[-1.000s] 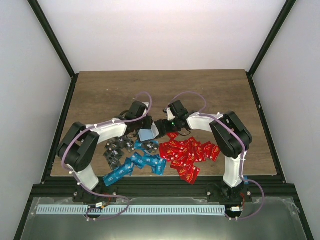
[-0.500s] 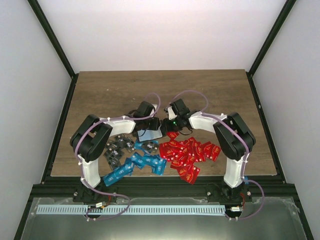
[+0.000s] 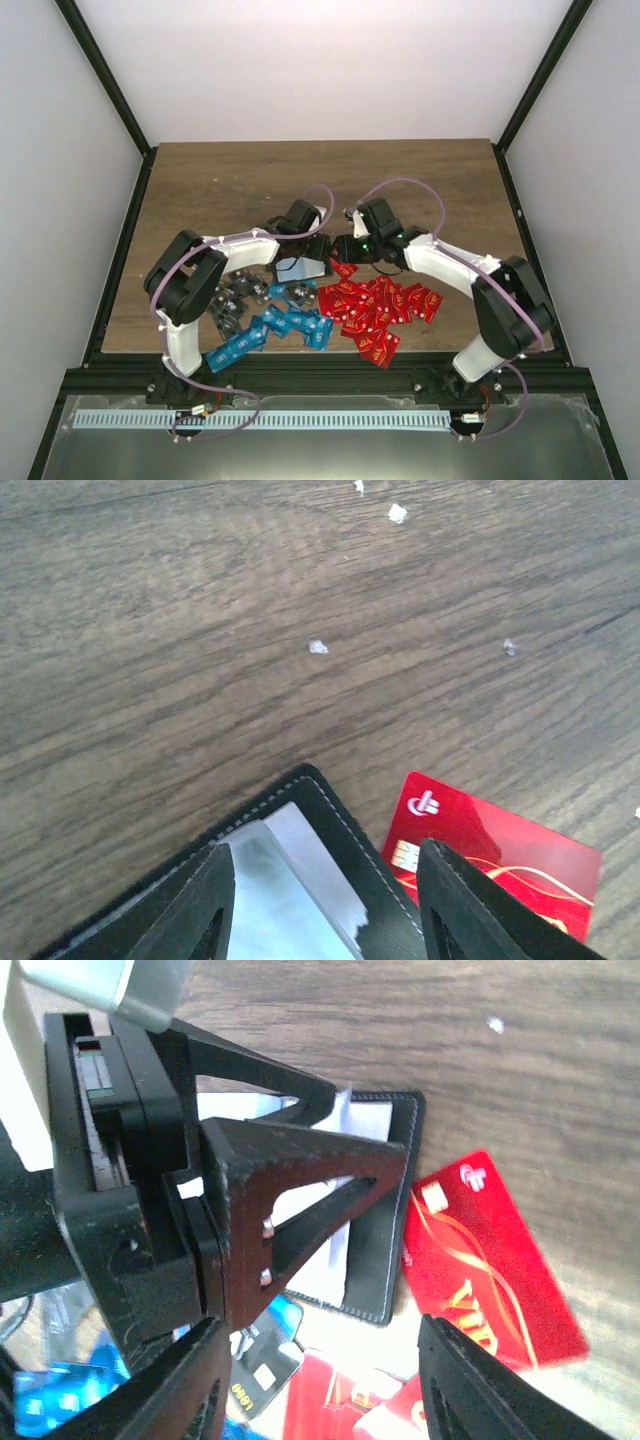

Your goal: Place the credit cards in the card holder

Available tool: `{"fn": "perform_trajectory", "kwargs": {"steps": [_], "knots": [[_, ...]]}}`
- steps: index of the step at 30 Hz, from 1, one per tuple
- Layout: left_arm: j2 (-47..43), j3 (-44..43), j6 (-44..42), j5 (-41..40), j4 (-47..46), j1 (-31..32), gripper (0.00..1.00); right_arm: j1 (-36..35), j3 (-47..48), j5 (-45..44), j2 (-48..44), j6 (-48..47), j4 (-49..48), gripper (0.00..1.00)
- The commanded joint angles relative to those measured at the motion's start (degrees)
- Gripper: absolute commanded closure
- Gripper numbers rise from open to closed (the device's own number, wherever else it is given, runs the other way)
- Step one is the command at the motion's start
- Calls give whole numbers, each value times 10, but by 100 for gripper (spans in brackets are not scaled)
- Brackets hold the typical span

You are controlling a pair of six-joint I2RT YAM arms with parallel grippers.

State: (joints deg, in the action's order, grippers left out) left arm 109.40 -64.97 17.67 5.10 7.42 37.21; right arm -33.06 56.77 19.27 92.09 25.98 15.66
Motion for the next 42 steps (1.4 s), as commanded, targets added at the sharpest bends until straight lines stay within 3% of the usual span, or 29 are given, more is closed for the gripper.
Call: {"fn": "perform_trajectory", "kwargs": {"steps": [1, 7, 10, 15, 22, 29, 34, 42], "knots": [[-32, -16, -21, -28, 39, 15, 46, 3, -40, -34, -68, 66, 31, 43], [-52, -4, -18, -34, 47, 25, 42, 3, -99, -36, -157, 125, 89, 26], [-62, 4, -11, -33, 47, 25, 40, 1, -121, -20, -188, 142, 120, 11], [-94, 19, -3, -29, 53, 28, 37, -7, -146, -21, -226, 158, 190, 5], [-159, 41, -1, -4, 77, 74, 38, -34, -153, -37, -267, 181, 291, 3], [-188, 63, 10, 143, 47, 123, 51, -50, -180, -24, -273, 190, 334, 5], [-168, 65, 2, 227, 20, 153, 63, -51, -183, -7, -282, 190, 362, 4], [-105, 33, -16, 297, 13, 207, 73, -51, -222, 33, -308, 217, 365, 4]]}}
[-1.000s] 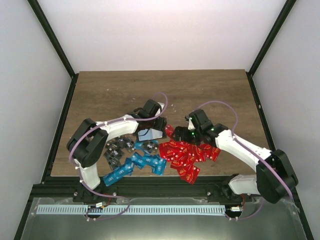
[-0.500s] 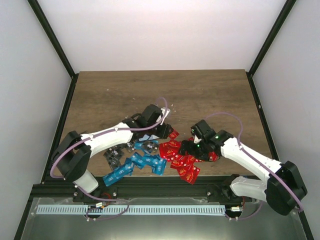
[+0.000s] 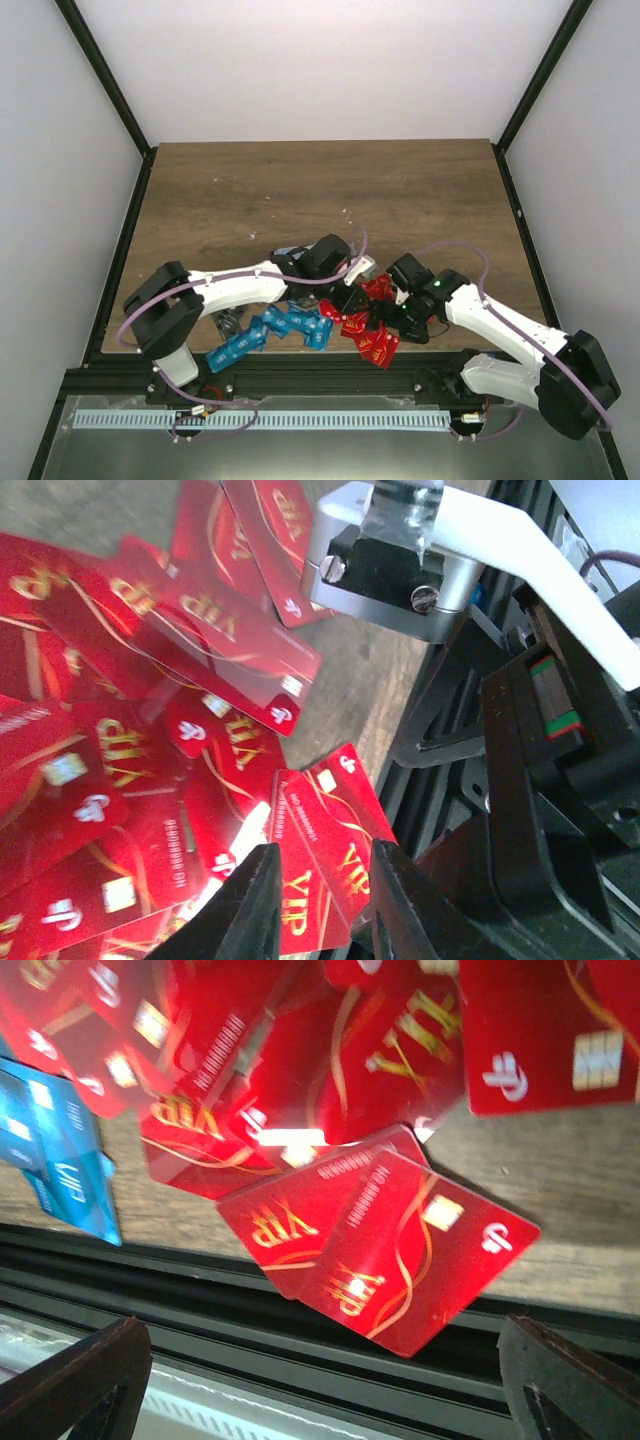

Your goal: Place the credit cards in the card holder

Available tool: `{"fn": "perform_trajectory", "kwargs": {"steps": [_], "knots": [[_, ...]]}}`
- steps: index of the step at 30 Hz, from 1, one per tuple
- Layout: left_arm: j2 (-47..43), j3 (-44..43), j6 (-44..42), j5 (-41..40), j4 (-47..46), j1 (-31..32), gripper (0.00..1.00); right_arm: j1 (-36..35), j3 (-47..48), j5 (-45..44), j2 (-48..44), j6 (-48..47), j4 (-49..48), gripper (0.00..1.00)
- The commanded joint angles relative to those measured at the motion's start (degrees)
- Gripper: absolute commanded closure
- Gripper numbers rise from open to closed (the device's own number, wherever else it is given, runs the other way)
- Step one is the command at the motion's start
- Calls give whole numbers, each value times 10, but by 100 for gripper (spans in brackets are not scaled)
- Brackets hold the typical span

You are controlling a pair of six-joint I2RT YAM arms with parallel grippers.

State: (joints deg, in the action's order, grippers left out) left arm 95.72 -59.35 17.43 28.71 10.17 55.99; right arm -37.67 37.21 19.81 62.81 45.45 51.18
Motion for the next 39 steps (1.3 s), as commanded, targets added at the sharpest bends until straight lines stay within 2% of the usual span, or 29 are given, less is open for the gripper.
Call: {"fn": "perform_trajectory", "kwargs": {"steps": [1, 7, 17, 25, 29, 35, 39], "knots": [[42, -28, -13, 62, -16, 24, 75, -5, -35, 28, -18, 27, 4, 4], [97, -61, -15, 78, -12, 47, 83, -5, -87, 45, -47, 64, -42, 8], [151, -90, -33, 78, 26, 57, 88, -5, -129, 40, -50, 85, -107, 12], [184, -89, -38, 90, 27, 60, 89, -5, -169, 43, -49, 104, -165, 20], [192, -91, -37, 90, 25, 61, 89, -5, -186, 46, -49, 110, -193, 30], [197, -91, -37, 85, 24, 60, 89, -5, -198, 48, -52, 117, -216, 53], [194, -92, -34, 79, 22, 59, 89, -5, -192, 42, -61, 118, -208, 64]]}}
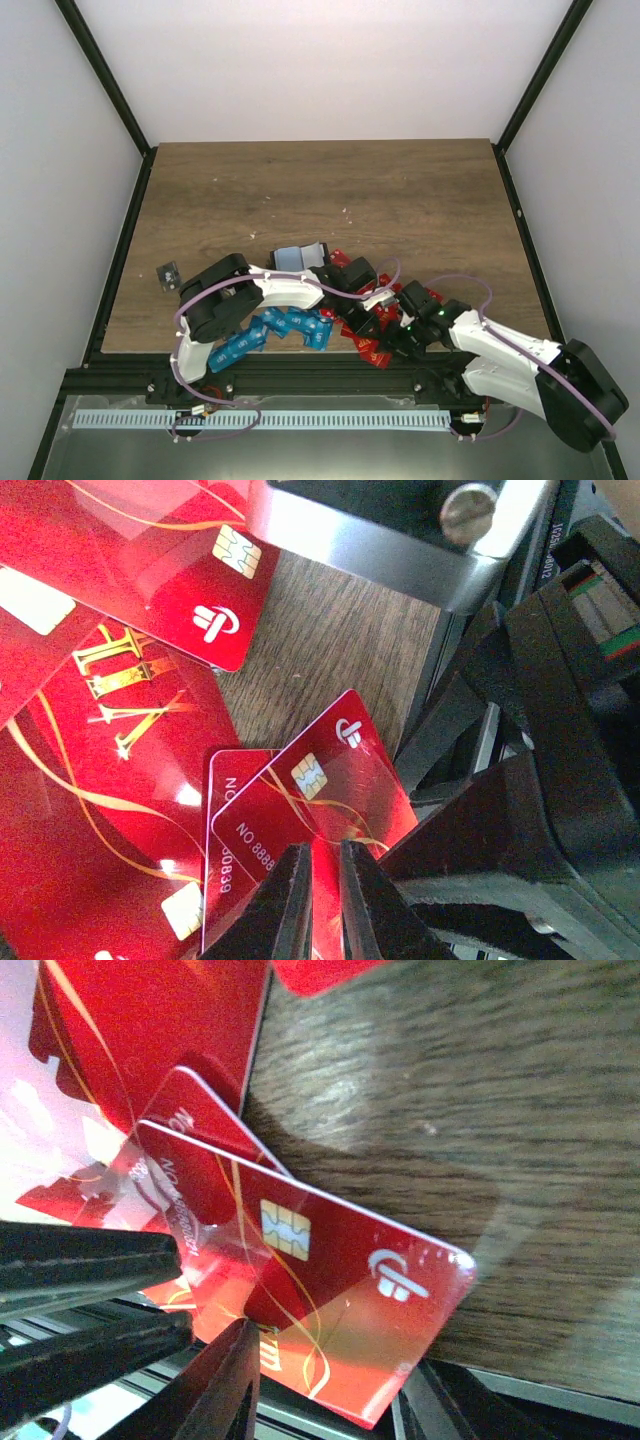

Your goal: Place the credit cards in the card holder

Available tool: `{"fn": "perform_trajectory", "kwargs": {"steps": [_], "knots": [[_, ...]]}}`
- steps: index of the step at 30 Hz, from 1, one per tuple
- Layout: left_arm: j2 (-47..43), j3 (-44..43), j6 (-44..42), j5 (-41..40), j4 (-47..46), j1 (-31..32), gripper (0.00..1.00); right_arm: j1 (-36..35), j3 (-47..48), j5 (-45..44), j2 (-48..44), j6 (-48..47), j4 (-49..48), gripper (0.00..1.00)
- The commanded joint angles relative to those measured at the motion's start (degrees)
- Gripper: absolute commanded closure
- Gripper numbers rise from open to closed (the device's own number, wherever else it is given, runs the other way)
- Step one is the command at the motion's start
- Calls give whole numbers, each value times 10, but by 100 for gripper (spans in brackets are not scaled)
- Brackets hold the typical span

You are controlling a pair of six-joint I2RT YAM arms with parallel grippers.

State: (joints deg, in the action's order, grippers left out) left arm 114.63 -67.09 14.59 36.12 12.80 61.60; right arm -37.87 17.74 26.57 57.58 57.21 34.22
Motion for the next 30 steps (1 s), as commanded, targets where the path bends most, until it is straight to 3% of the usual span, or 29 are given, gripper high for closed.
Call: {"fn": "perform_trajectory", "kwargs": {"steps": [1, 12, 22, 30], "knots": [[3, -15, -3, 2, -6, 2, 89, -3, 6, -28, -11, 0, -33, 66], [-5, -24, 15, -5, -12, -10, 89, -3, 29, -51, -38, 4, 12, 92], [-48, -22, 31, -19, -10, -45, 89, -3, 72, -84, -43, -9, 63, 99], [-98, 5, 41, -36, -16, -84, 90, -2, 90, -88, -47, -14, 70, 99]]}}
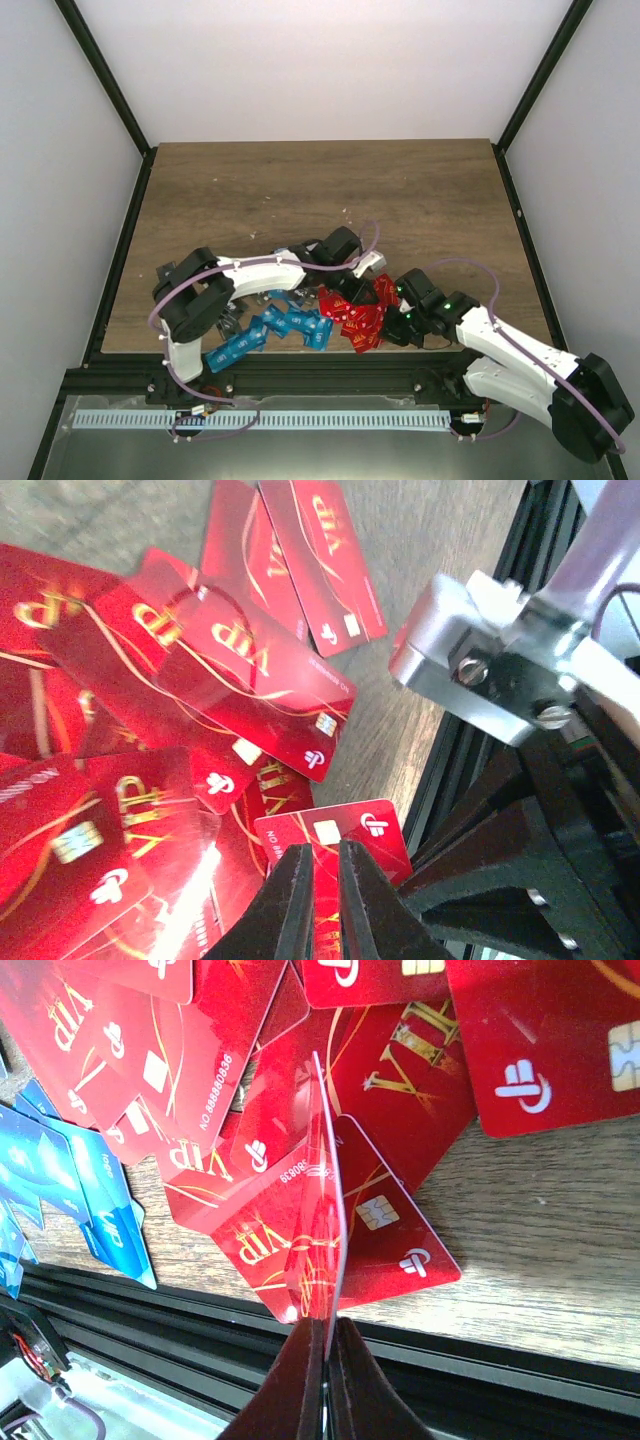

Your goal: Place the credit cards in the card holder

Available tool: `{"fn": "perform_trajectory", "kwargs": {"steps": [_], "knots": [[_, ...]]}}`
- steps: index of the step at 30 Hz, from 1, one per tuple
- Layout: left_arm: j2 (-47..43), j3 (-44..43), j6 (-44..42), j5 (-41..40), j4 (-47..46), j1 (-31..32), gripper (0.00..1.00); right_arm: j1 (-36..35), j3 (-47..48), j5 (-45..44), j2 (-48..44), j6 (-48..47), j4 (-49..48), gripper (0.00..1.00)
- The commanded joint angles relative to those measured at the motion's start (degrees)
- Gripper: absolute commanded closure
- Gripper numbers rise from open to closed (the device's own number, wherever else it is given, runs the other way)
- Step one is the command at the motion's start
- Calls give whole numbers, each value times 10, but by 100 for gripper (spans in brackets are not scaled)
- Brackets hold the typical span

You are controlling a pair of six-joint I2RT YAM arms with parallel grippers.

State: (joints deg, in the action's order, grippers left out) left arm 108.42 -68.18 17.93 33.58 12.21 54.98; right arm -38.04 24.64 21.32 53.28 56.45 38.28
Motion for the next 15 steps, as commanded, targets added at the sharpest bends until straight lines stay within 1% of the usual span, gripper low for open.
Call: {"fn": "perform_trajectory", "kwargs": {"steps": [1, 6, 11, 13, 15], "knots": [[-45, 23, 10, -14, -12, -25, 90, 0, 26, -38, -4, -9, 29, 99], [-123, 70, 23, -39, -24, -72, 90, 1, 74, -56, 0, -44, 13, 99], [-224, 123, 24, -66, -24, -128, 86, 16, 121, -61, 12, -83, -29, 99], [-264, 147, 27, -69, -29, -149, 84, 25, 134, -39, 15, -109, -74, 99], [-307, 172, 31, -69, -39, -169, 76, 29, 143, -15, 16, -134, -128, 99]]}}
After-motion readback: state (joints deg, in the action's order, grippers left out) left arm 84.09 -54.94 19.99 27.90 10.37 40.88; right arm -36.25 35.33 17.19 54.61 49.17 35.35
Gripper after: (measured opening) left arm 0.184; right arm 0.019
